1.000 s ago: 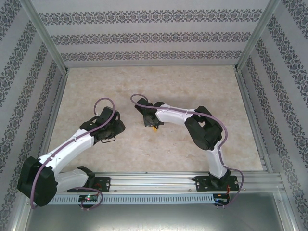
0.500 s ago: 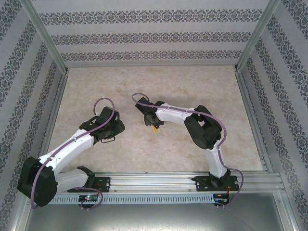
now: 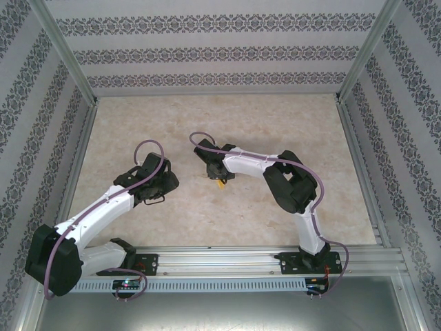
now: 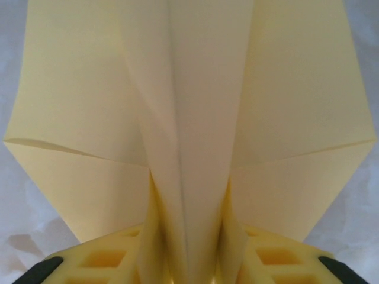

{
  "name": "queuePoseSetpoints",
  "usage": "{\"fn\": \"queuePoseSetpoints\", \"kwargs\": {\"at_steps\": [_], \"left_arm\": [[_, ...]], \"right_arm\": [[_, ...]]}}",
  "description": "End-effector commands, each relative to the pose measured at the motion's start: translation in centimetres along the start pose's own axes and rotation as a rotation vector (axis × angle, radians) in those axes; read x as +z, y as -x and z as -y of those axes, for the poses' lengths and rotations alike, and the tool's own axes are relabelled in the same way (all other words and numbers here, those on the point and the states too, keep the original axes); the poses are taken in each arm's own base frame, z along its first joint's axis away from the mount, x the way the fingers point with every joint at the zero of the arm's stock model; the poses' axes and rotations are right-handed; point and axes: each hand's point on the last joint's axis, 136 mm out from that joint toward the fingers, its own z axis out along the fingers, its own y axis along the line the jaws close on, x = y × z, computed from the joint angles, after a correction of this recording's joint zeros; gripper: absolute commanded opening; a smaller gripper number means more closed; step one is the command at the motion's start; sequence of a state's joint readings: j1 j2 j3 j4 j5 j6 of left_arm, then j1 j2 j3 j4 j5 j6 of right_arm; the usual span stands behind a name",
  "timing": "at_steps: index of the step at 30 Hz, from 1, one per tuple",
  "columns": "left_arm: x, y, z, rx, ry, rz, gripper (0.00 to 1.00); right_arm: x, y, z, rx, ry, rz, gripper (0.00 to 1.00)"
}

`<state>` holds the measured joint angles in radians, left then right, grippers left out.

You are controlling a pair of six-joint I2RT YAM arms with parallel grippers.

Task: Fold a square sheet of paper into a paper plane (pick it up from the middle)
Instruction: Move a paper plane to the center of the table, then reset both arms

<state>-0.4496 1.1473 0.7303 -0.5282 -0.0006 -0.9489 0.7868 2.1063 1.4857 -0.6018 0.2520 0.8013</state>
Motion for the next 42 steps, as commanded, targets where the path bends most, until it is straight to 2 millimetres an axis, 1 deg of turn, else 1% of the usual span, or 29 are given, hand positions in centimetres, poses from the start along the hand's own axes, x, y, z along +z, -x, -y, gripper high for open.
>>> {"fn": "queuePoseSetpoints", "kwargs": {"at_steps": [1,5,8,11,13,14,16,17,18,19,20,21,22,24,25,27,28,29,30,31,32,33,34,35,36,37,40,42], "left_arm": [[-0.4,0.0,-0.4,0.019,0.011,-0.01,0.51],[-0.7,-0.1,-0.3,0.032,0.005,-0.018,0.51],[-1.1,-0.2,-0.4,0.04,0.007,-0.023,0.52],[-1.6,-0.1,-0.5,0.049,0.007,-0.015,0.54],[-1.9,0.2,-0.4,0.067,0.008,-0.001,0.56],[-2.1,0.5,-0.3,0.08,0.01,0.008,0.58],[-2.6,1.2,-0.6,0.108,0.038,0.041,0.61],[-2.9,1.6,-0.8,0.122,0.053,0.06,0.63],[-3.2,2.2,-1.0,0.142,0.07,0.088,0.66],[-3.6,3.0,-1.2,0.164,0.094,0.129,0.7],[-3.8,3.7,-1.6,0.181,0.123,0.168,0.74],[-4.1,4.8,-2.2,0.196,0.164,0.229,0.8],[-4.5,6.0,-2.6,0.213,0.2,0.297,0.87],[-5.5,8.4,-3.9,0.226,0.304,0.434,1.0],[-6.1,9.5,-4.3,0.264,0.359,0.499,1.0],[-7.1,11.3,-5.4,0.323,0.471,0.606,1.0],[-7.3,12.3,-6.2,0.33,0.518,0.652,1.0],[-7.3,13.0,-6.8,0.331,0.539,0.68,1.0],[-6.7,13.7,-7.3,0.332,0.539,0.705,1.0],[-6.0,14.3,-7.8,0.332,0.518,0.719,1.0],[-5.4,14.8,-7.9,0.339,0.492,0.728,1.0],[-4.7,15.2,-8.1,0.345,0.472,0.739,1.0],[-4.3,15.6,-8.5,0.336,0.471,0.746,1.0],[-3.7,15.9,-8.5,0.346,0.454,0.736,1.0],[-2.9,16.1,-8.7,0.354,0.444,0.719,1.0],[-2.2,16.4,-8.8,0.351,0.435,0.712,1.0],[0.5,16.4,-8.6,0.408,0.403,0.68,1.0],[1.8,16.4,-8.0,0.439,0.351,0.708,1.0]], "right_arm": [[-1.1,0.3,1.4,-0.027,-0.028,-0.005,0.37],[-4.0,1.8,0.6,-0.038,0.035,0.041,0.45],[-5.7,2.5,0.7,-0.038,0.061,0.071,0.51],[-7.3,3.0,0.9,-0.04,0.071,0.086,0.54],[-9.0,3.6,1.3,-0.039,0.081,0.124,0.54],[-10.2,4.0,1.8,-0.039,0.08,0.164,0.54],[-13.3,5.2,3.2,-0.042,0.088,0.281,0.55],[-14.5,5.6,4.3,-0.047,0.078,0.338,0.57],[-15.8,6.1,5.8,-0.052,0.054,0.411,0.6],[-17.5,6.9,7.8,-0.037,0.014,0.492,0.63],[-18.4,7.3,10.0,-0.019,-0.037,0.549,0.68],[-19.0,7.6,12.2,-0.013,-0.089,0.614,0.77],[-19.1,7.9,14.3,-0.01,-0.131,0.667,0.81],[-18.5,8.0,17.9,-0.035,-0.222,0.716,0.83],[-18.1,8.0,20.0,-0.025,-0.287,0.736,0.84],[-16.3,7.6,24.4,0.038,-0.385,0.726,0.91],[-14.8,7.4,26.0,0.057,-0.384,0.699,0.91],[-13.6,7.0,27.2,0.076,-0.374,0.671,0.92],[-12.4,7.0,27.9,0.107,-0.338,0.654,0.92],[-11.7,7.1,28.2,0.116,-0.281,0.609,0.93],[-11.2,7.5,27.9,0.116,-0.217,0.592,0.92],[-10.8,7.8,27.9,0.111,-0.191,0.58,0.91],[-11.0,8.3,27.8,0.087,-0.19,0.597,0.91],[-11.3,8.6,27.8,0.068,-0.201,0.622,0.92],[-11.1,8.8,27.9,0.058,-0.203,0.659,0.92],[-10.4,8.7,28.0,0.033,-0.21,0.674,0.92],[-9.3,8.2,28.6,-0.005,-0.259,0.682,0.92],[-8.6,8.6,28.5,-0.013,-0.214,0.785,0.92]]}}
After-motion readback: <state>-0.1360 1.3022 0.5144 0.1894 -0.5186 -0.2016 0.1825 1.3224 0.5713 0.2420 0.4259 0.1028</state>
